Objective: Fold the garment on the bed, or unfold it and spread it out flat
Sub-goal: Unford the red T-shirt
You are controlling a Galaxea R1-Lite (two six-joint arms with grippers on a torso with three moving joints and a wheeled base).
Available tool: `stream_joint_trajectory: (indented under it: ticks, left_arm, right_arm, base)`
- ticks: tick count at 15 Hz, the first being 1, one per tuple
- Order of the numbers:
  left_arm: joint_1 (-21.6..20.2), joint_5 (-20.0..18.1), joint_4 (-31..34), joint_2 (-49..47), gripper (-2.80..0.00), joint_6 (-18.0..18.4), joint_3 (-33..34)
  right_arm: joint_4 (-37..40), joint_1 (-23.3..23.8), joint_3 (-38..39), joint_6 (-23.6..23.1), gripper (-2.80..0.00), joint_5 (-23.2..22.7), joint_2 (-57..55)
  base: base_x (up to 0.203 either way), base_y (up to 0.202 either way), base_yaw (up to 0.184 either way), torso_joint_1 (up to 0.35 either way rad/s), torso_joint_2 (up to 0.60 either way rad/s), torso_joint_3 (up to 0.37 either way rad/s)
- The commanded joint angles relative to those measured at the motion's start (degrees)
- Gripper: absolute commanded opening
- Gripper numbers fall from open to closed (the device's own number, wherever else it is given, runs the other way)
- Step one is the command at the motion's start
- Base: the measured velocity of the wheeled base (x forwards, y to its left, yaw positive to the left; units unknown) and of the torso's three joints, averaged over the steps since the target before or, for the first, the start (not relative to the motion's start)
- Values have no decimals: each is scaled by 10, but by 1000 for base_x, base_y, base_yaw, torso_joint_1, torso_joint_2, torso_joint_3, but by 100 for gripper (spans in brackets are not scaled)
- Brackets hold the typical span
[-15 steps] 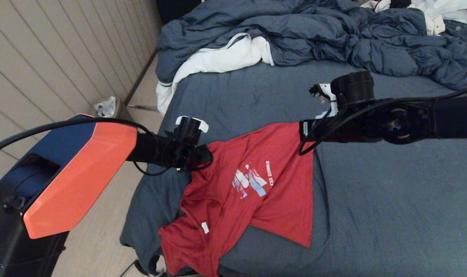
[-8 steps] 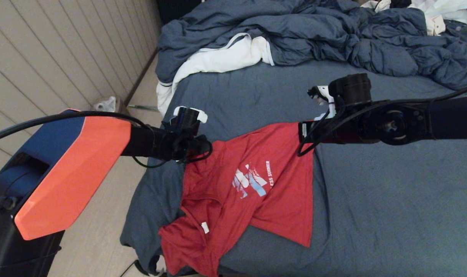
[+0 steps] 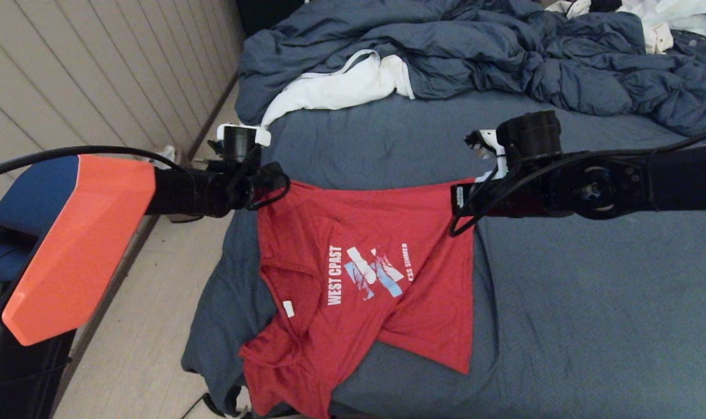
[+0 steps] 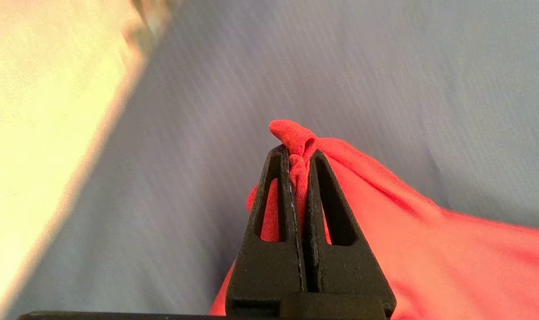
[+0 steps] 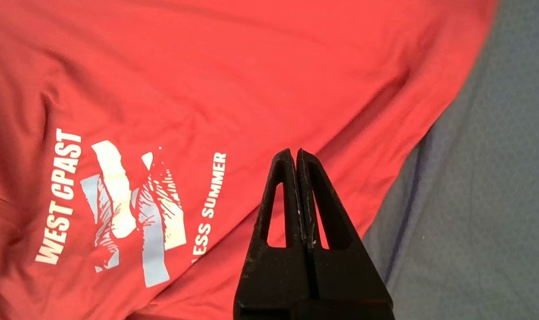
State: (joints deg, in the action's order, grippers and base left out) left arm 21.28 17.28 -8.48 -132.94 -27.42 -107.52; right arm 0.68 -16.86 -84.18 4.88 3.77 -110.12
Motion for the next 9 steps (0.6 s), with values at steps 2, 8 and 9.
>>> stream_joint_trajectory:
  ticks: [2,8,9]
  left_arm:
    - [-34,-10,-53,-14,-280,55,-3]
    - [-48,-45,-131,-40,-280,174,-8]
    - [-51,-58,-138,-42,-280,190,-8]
  right_arm:
    - [-3,-2,2,0,-280,1,-1]
    - [-35,-10,17,-12,-280,23,-7]
    - [-35,-10,17,-14,-280,24,-9]
  base:
    - [0,0,0,0,0,0]
    - [0,0,0,0,0,0]
    - [0,0,0,0,0,0]
